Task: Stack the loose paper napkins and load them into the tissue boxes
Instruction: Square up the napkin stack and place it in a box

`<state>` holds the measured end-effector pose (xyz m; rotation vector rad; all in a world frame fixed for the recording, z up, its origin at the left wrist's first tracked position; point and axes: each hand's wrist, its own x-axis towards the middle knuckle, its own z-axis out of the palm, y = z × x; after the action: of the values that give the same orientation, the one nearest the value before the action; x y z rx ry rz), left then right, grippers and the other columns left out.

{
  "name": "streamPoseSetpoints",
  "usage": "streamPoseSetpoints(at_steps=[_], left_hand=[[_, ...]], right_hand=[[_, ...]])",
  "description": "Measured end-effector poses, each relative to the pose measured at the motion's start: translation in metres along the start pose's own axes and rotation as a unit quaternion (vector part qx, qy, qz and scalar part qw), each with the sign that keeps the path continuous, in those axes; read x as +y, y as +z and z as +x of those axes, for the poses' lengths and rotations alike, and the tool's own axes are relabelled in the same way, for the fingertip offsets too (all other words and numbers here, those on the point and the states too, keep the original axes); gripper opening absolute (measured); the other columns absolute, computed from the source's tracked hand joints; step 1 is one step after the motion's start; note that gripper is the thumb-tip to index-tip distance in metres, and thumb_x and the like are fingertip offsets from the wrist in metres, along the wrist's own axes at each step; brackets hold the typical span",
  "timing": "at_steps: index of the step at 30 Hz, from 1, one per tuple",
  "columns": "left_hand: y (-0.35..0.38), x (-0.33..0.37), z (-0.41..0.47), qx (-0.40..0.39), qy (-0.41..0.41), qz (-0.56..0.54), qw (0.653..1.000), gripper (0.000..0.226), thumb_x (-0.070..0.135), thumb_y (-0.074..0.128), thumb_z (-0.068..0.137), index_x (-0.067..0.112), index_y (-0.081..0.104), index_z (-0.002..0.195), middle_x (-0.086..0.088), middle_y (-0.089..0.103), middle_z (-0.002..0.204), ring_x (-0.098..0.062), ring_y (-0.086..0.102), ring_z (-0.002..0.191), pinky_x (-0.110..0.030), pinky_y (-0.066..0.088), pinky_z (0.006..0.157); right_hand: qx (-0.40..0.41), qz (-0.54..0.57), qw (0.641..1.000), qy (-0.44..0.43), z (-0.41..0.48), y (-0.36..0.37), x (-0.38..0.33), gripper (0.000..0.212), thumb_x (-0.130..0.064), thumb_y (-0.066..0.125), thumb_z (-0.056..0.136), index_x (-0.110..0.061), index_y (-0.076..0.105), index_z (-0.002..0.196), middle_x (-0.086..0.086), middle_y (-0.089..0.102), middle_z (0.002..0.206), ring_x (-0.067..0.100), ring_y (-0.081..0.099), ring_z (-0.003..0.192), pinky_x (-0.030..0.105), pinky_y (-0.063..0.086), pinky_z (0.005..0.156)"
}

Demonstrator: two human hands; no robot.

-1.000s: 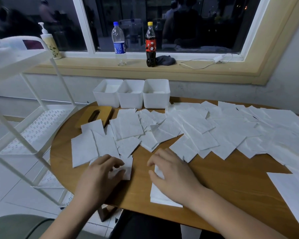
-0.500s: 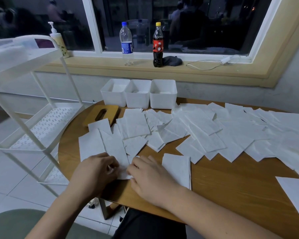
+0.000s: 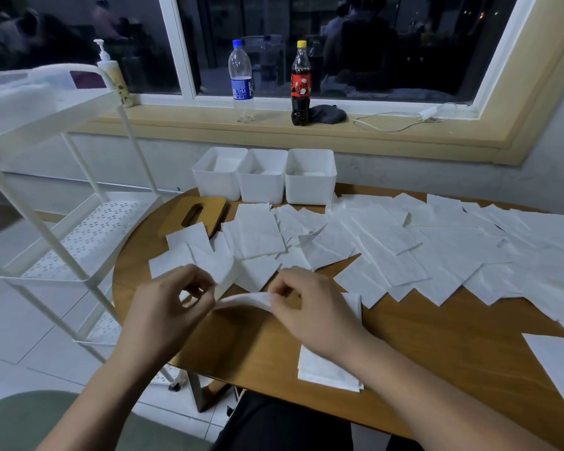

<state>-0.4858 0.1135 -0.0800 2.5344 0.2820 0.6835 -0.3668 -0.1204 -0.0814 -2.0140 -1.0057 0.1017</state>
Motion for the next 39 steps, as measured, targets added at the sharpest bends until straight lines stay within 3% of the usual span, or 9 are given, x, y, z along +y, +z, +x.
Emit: streamPoseSetpoints(at_steps=[11,15,20,23,27,30,33,35,39], left_hand=[[0.019,0.025,-0.005,-0.033,0.03,-0.027,0.999,0.022,0.021,0.08,0.092,0.04,0.068,0.091,0.022,0.07,0.089,-0.004,0.069,0.091,-0.016,0.051,0.067],[0.04,0.029,-0.015,-0.089,0.048,0.017,0.995,0.02,0.027,0.078,0.091,0.041,0.064,0.086,0.024,0.065,0.086,0.0,0.065,0.088,-0.019,0.051,0.065],[0.051,0.03,-0.022,-0.141,0.064,0.023,0.988,0.02,0.027,0.079,0.09,0.04,0.064,0.086,0.021,0.06,0.091,-0.003,0.062,0.08,-0.029,0.054,0.063],[0.052,0.031,-0.022,-0.141,0.055,0.028,0.988,0.018,0.028,0.077,0.09,0.04,0.064,0.087,0.022,0.059,0.091,-0.003,0.062,0.077,-0.028,0.054,0.061],[0.051,0.032,-0.022,-0.145,0.05,0.035,0.988,0.016,0.029,0.076,0.092,0.04,0.064,0.089,0.022,0.059,0.092,-0.003,0.063,0.076,-0.027,0.054,0.061],[0.05,0.032,-0.022,-0.155,0.05,0.035,0.986,0.016,0.03,0.076,0.092,0.041,0.064,0.089,0.023,0.058,0.094,-0.002,0.063,0.079,-0.028,0.056,0.063],[0.051,0.033,-0.021,-0.162,0.047,0.041,0.985,0.017,0.031,0.076,0.092,0.041,0.063,0.089,0.023,0.058,0.095,-0.003,0.062,0.079,-0.028,0.056,0.062],[0.052,0.034,-0.021,-0.165,0.044,0.049,0.984,0.016,0.032,0.074,0.094,0.041,0.063,0.089,0.022,0.057,0.096,-0.003,0.062,0.079,-0.028,0.056,0.062],[0.052,0.033,-0.021,-0.165,0.039,0.048,0.984,0.013,0.032,0.073,0.095,0.041,0.064,0.091,0.022,0.058,0.097,-0.003,0.062,0.08,-0.026,0.055,0.062]], right_hand=[[0.068,0.207,0.958,0.188,-0.011,-0.072,0.015,0.015,-0.012,0.065,0.102,-0.011,0.073,0.089,0.003,0.072,0.078,0.013,0.066,0.07,0.034,0.057,0.064],[0.084,0.246,0.926,0.273,-0.03,-0.079,0.04,0.019,-0.013,0.062,0.102,0.0,0.068,0.09,0.012,0.075,0.087,0.03,0.071,0.074,0.043,0.057,0.066],[0.046,0.29,0.887,0.357,-0.044,-0.08,0.058,0.034,-0.035,0.057,0.105,-0.004,0.072,0.106,0.023,0.077,0.098,0.038,0.077,0.079,0.042,0.056,0.063],[0.025,0.202,0.906,0.372,-0.039,-0.076,0.069,0.063,-0.061,0.07,0.093,-0.002,0.069,0.113,0.02,0.073,0.098,0.042,0.077,0.078,0.043,0.058,0.064],[-0.002,0.052,0.941,0.333,-0.032,-0.075,0.07,0.045,-0.045,0.071,0.096,-0.001,0.066,0.1,0.015,0.073,0.09,0.022,0.063,0.05,0.032,0.043,0.054],[-0.003,0.033,0.952,0.305,-0.029,-0.078,0.069,0.041,-0.035,0.07,0.098,0.003,0.061,0.088,0.005,0.061,0.075,0.015,0.051,0.06,0.03,0.033,0.057],[-0.004,0.033,0.951,0.309,-0.023,-0.08,0.068,0.02,-0.039,0.076,0.092,-0.023,0.073,0.104,-0.01,0.075,0.1,0.008,0.069,0.078,0.028,0.047,0.062],[-0.005,0.022,0.953,0.303,-0.019,-0.081,0.065,0.03,-0.044,0.077,0.088,-0.035,0.067,0.115,-0.01,0.072,0.113,0.011,0.072,0.094,0.031,0.055,0.07],[-0.042,-0.014,0.966,0.253,-0.014,-0.086,0.061,0.031,-0.034,0.068,0.095,-0.047,0.056,0.119,0.003,0.075,0.103,0.025,0.074,0.09,0.048,0.06,0.079]])
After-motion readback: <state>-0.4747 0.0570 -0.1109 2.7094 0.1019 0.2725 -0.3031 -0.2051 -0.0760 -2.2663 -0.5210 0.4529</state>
